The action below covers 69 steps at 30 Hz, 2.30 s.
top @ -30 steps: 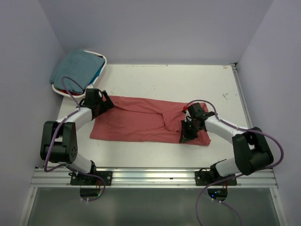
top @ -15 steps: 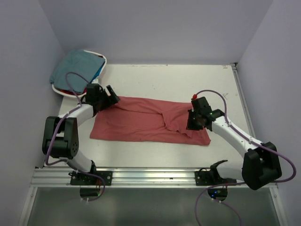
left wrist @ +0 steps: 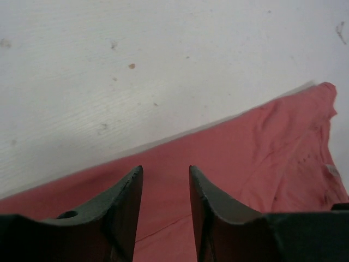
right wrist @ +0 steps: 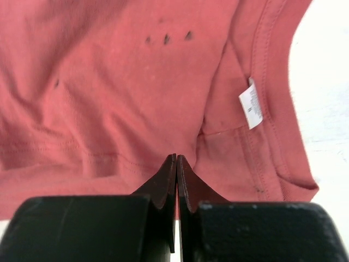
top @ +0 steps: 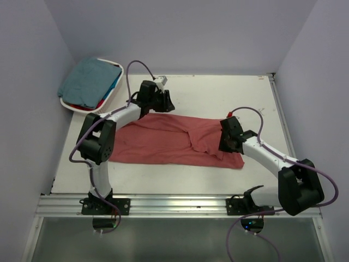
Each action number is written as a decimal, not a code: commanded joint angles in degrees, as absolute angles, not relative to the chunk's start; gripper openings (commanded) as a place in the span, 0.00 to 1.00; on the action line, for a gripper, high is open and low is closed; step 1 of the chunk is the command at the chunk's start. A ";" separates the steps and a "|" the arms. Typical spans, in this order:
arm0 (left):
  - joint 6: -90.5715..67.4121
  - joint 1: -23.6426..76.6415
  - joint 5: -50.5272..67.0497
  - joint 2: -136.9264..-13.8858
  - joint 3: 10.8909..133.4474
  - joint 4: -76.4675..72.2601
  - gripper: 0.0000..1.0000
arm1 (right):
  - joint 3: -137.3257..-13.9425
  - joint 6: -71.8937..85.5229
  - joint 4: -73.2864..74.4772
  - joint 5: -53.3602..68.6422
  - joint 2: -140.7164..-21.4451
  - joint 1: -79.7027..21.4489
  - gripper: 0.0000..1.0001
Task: Fold and stack the t-shirts
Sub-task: Fold the other side of the tshirt into a rectangle, then rotate the tshirt 90 degrees
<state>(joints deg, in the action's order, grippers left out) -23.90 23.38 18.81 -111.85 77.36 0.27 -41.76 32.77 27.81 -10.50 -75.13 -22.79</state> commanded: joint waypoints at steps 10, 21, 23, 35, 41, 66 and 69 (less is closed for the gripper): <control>-21.62 18.20 -11.94 -102.31 71.28 13.18 0.27 | -49.30 32.26 19.87 -13.89 -83.74 -19.08 0.00; -24.35 15.73 -13.80 -99.05 64.26 15.56 0.18 | -50.10 32.17 15.91 -8.00 -90.61 -17.49 0.00; -24.52 15.73 -14.24 -99.84 63.72 16.08 0.16 | -50.01 31.99 15.73 -7.56 -91.31 -17.40 0.00; -25.84 16.17 -11.95 -103.71 56.61 15.47 0.08 | -53.87 33.05 18.19 -7.47 -99.13 -13.72 0.00; -26.98 17.93 -10.55 -103.80 52.92 15.91 0.06 | -61.86 33.40 19.60 -7.47 -106.24 -10.64 0.00; -33.92 49.21 1.32 -107.31 56.69 20.12 0.01 | -133.13 24.34 38.67 18.98 -152.57 -9.93 0.00; -36.81 53.16 0.88 -107.14 57.48 20.74 0.00 | -135.87 25.83 36.57 24.67 -154.77 -10.02 0.00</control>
<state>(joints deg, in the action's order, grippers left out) -32.60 49.34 -2.94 -103.61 58.89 10.61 -133.49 25.12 33.45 18.70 -150.36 -9.63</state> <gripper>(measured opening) 0.008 0.009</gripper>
